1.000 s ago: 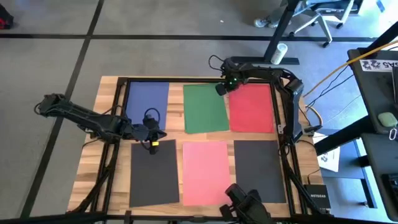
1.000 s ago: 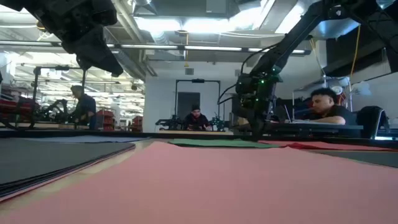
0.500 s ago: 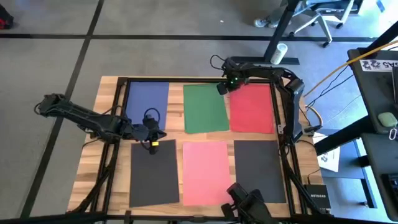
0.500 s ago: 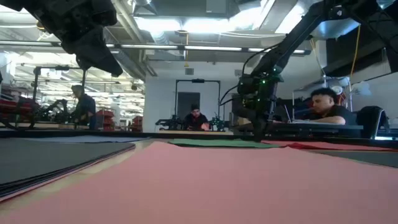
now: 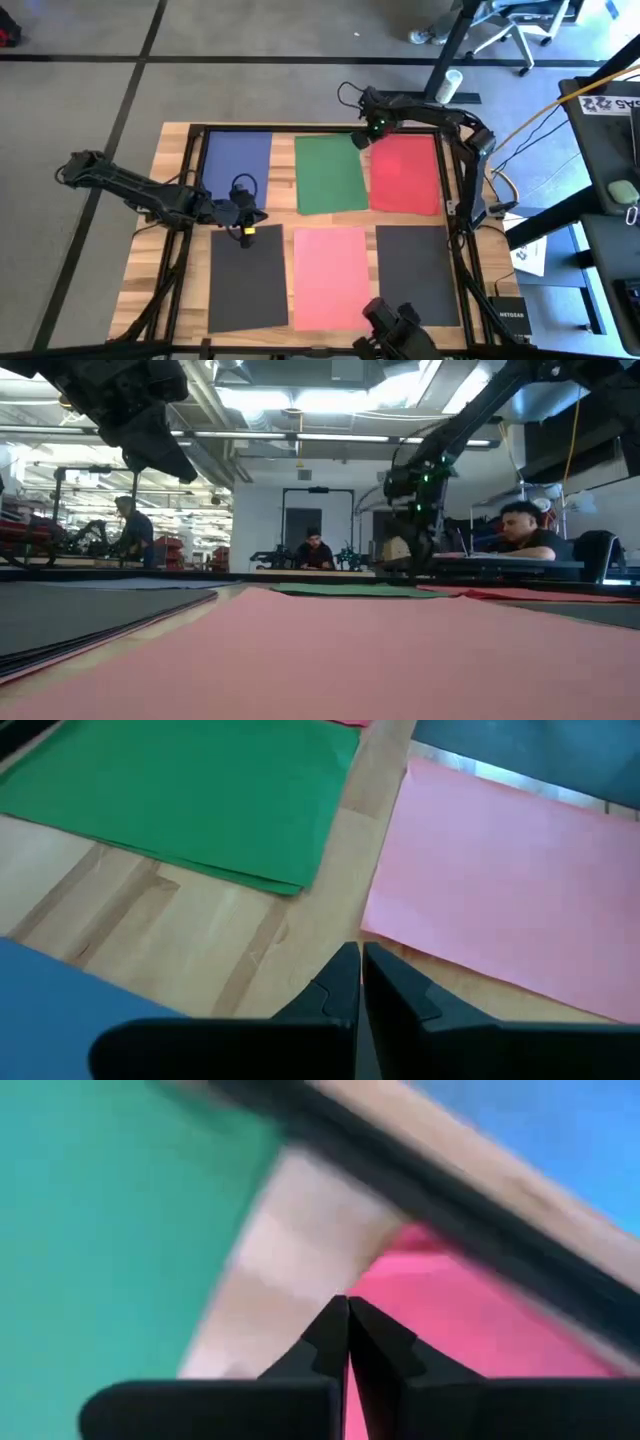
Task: Organize paper
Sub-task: Adjust the green paper
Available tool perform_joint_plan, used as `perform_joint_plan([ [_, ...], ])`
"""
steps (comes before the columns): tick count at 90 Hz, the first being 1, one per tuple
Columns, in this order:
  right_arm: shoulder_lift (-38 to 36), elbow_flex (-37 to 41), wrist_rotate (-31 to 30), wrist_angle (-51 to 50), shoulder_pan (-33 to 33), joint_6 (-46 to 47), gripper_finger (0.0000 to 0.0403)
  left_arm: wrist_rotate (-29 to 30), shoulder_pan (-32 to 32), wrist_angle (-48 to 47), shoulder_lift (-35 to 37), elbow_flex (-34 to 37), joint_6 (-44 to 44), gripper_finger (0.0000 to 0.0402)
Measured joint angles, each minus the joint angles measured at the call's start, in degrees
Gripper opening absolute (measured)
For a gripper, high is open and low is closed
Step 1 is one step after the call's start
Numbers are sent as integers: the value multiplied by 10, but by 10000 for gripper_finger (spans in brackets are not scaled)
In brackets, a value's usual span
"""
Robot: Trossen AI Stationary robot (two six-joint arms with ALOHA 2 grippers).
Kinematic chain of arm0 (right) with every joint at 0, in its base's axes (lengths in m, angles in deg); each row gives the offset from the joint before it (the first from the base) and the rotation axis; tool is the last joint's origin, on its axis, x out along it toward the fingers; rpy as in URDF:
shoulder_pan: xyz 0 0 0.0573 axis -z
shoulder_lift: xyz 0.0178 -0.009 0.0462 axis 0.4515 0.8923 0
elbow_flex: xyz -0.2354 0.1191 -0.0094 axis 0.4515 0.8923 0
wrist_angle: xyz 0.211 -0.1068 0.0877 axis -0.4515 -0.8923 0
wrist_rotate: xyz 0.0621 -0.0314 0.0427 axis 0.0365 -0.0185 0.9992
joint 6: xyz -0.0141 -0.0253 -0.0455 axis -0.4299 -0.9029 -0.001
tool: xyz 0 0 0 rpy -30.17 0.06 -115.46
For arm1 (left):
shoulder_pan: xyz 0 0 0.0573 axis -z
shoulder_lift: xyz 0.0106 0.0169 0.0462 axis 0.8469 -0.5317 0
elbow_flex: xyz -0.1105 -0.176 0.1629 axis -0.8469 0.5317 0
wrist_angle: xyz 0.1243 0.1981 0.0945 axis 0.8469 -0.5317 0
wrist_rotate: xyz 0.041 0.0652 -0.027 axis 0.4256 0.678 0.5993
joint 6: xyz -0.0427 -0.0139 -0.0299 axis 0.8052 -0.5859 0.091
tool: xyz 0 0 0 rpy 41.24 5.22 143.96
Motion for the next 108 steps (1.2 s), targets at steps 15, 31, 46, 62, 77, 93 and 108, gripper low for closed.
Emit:
perform_joint_plan([
  [15, -49, 1, 14, -40, -42, -28, 0, 0, 0, -4, 0, 0, 1, 1],
  [31, -79, 54, 30, -62, -131, -39, 0, 0, 4, -10, 0, 0, 3, 1],
  [46, -82, 134, 28, -19, -215, -25, 0, 0, 6, -11, 0, 0, 3, 1],
  [62, -83, 191, 18, 56, -268, 9, 0, 0, 16, -11, 0, 0, 4, 1],
  [77, -83, 205, 6, 78, -276, 34, 0, 0, 17, -12, 0, 0, 15, 1],
  [93, -114, 205, -3, 86, -276, 39, 0, 0, 17, -13, 0, 0, 19, 1],
  [108, -118, 205, 30, 90, -278, 48, 0, 0, 17, -16, 0, 0, 19, 1],
])
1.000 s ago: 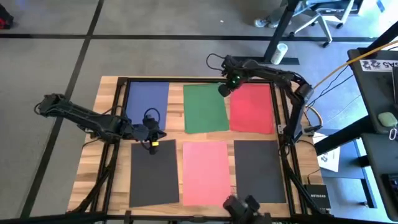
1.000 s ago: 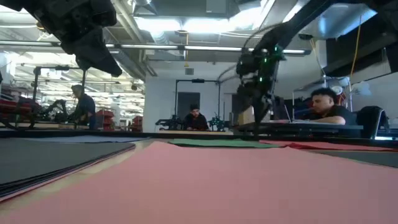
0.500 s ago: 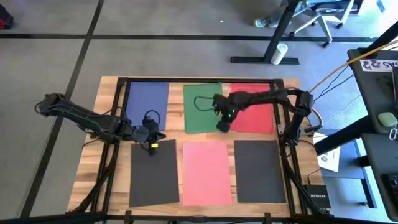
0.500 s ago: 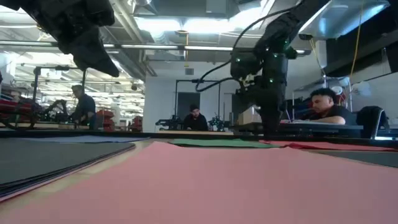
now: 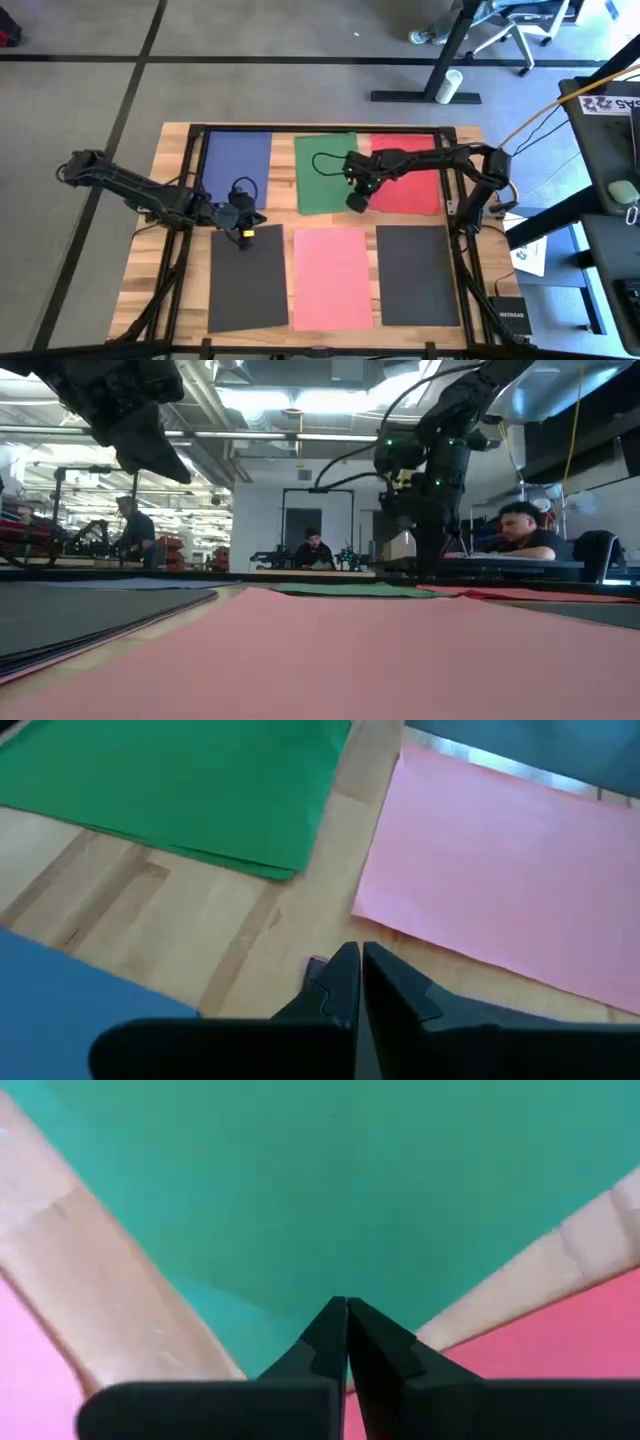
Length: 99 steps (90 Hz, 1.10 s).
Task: Organize paper
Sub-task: Adjust the green paper
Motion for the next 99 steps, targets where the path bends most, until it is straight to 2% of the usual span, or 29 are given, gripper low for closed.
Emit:
perform_joint_plan([
  [44, 40, 0, 34, 33, -6, 1, 0, 0, 0, -9, 0, 0, 12, 1],
  [80, 41, 0, 43, 95, -6, 32, 0, 0, 3, -12, 0, 0, 15, 1],
  [99, 0, -9, 55, 29, -6, -2, 0, 0, 3, -14, 0, 0, 19, 1],
])
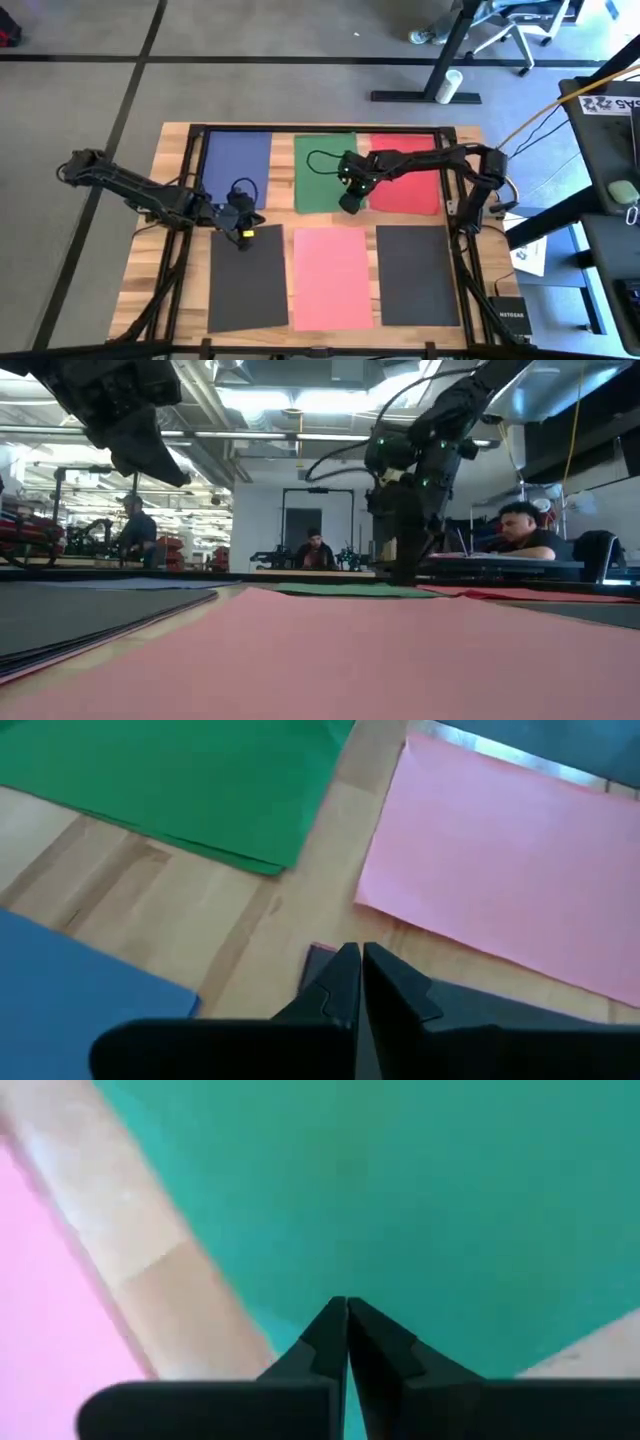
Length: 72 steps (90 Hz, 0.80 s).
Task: Organize paper
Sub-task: Adjust the green paper
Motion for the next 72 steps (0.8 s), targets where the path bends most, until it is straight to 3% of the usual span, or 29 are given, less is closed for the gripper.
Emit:
perform_joint_plan([
  [20, -15, 3, -30, -106, -18, -87, 0, 0, 0, -11, 0, 0, 4, 1],
  [72, -16, 78, -41, -38, -33, -88, 0, 0, 0, -10, 0, 0, 6, 1],
])
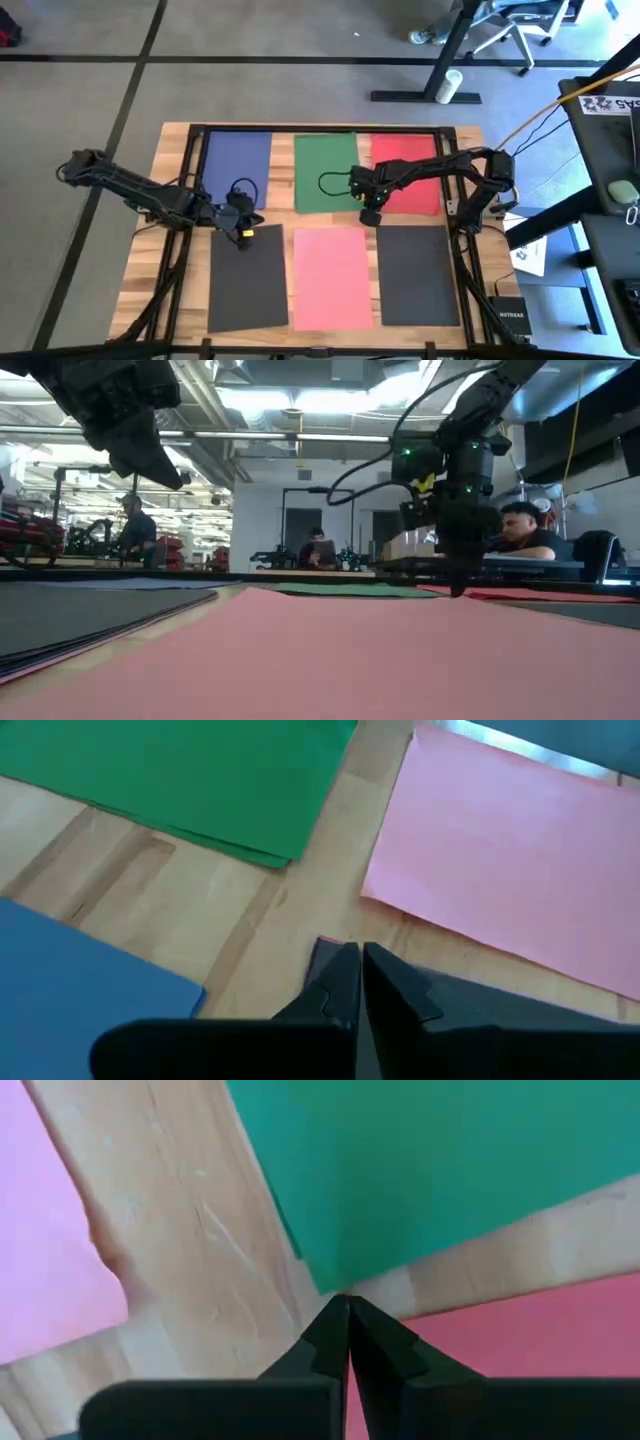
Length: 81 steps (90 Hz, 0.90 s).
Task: Organize paper
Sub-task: Adjust the green paper
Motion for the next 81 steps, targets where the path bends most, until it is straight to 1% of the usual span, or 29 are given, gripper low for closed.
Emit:
perform_joint_plan([
  [67, -7, 2, 0, -31, 0, 15, 0, 0, 0, 0, 0, 0, 3, 1],
  [81, -24, 3, -23, -58, 0, 16, 0, 0, 0, 0, 0, 0, 3, 1],
])
